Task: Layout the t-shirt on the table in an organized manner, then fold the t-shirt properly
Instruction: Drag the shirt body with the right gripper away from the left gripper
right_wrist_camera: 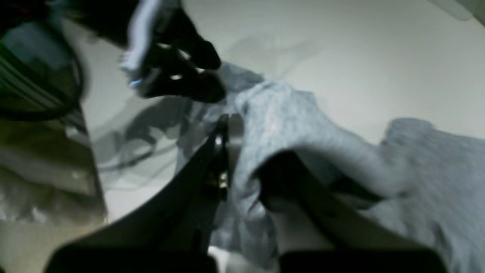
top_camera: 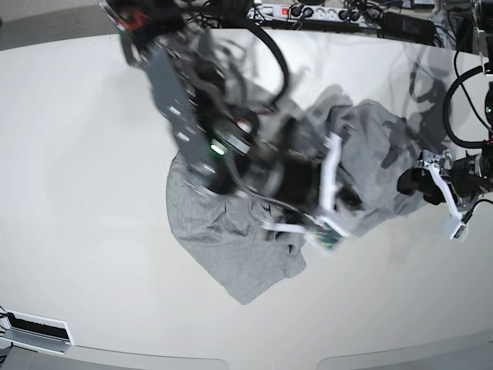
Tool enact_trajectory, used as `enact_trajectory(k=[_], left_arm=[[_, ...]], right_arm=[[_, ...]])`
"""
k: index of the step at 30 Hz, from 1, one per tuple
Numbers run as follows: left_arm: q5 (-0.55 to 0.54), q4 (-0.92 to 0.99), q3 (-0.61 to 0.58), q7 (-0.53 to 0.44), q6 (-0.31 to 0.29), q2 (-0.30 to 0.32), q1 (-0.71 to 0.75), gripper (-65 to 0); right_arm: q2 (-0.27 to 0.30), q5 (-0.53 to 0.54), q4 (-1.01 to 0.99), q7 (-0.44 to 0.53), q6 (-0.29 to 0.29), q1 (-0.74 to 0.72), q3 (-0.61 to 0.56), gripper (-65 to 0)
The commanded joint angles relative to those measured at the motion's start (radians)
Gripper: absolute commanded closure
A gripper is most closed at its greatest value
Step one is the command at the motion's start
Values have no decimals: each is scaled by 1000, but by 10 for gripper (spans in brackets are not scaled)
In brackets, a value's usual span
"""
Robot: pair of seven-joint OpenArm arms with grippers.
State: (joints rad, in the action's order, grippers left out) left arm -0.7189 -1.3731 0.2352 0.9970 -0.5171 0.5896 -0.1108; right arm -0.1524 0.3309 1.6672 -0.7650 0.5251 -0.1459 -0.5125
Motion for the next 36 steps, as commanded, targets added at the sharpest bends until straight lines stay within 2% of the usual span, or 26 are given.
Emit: enact_trajectory(k=[1, 4, 5, 7, 9, 10, 11, 14, 15, 17, 20, 23, 26, 28, 33, 36], left_arm=[[-16, -14, 8, -16, -5, 21, -18, -430], [-16, -14, 8, -16, -7, 24, -18, -430], [-18, -14, 8, -15, -7, 26, -18, -430], [-43, -14, 8, -12, -8, 29, -18, -430], [-93, -14, 8, 1, -36, 29, -18, -430], [-126, -14, 8, 9, -56, 28, -18, -430], [-161, -14, 8, 22, -72, 28, -18, -430], [-287, -14, 8, 77, -164, 28, -20, -430], [-339, -15, 8, 103, -181, 28, -20, -430], [-447, -15, 8, 161, -181, 27, -19, -430], [-558, -14, 8, 223, -181, 20, -16, -430], [-564, -14, 8, 232, -181, -3, -11, -430], [-529, -14, 8, 231, -181, -43, -5, -430], [-491, -14, 8, 231, -181, -71, 7, -430], [-437, -14, 8, 222, -181, -111, 22, -430], [-438, -14, 8, 215, -181, -110, 22, -430]], right_arm=[[-5, -8, -36, 18, -5, -60, 2, 0], [-5, -15, -182, 44, -82, -183, -23, -4], [-5, -22, -222, 47, -109, -217, -28, -55], [-5, -22, -286, 51, -127, -269, -32, -238], [-5, -22, -328, 60, -137, -307, -32, -434], [-5, -22, -343, 58, -142, -322, -32, -495], [-5, -22, -350, 53, -145, -336, -31, -521], [-5, -63, -352, -16, -170, -368, -28, -523], [-5, -85, -352, -40, -184, -379, -25, -523], [-5, -108, -341, -63, -174, -386, 0, -522], [-5, -61, -287, -116, -109, -362, 60, -519], [-5, 37, -243, -207, -24, -311, 129, -469], [27, 91, -229, -261, 69, -238, 180, -394], [69, 66, -230, -237, 80, -179, 187, -372], [179, -74, -230, -39, -26, -62, 187, -377], [206, -74, -230, -8, -37, -23, 187, -377]])
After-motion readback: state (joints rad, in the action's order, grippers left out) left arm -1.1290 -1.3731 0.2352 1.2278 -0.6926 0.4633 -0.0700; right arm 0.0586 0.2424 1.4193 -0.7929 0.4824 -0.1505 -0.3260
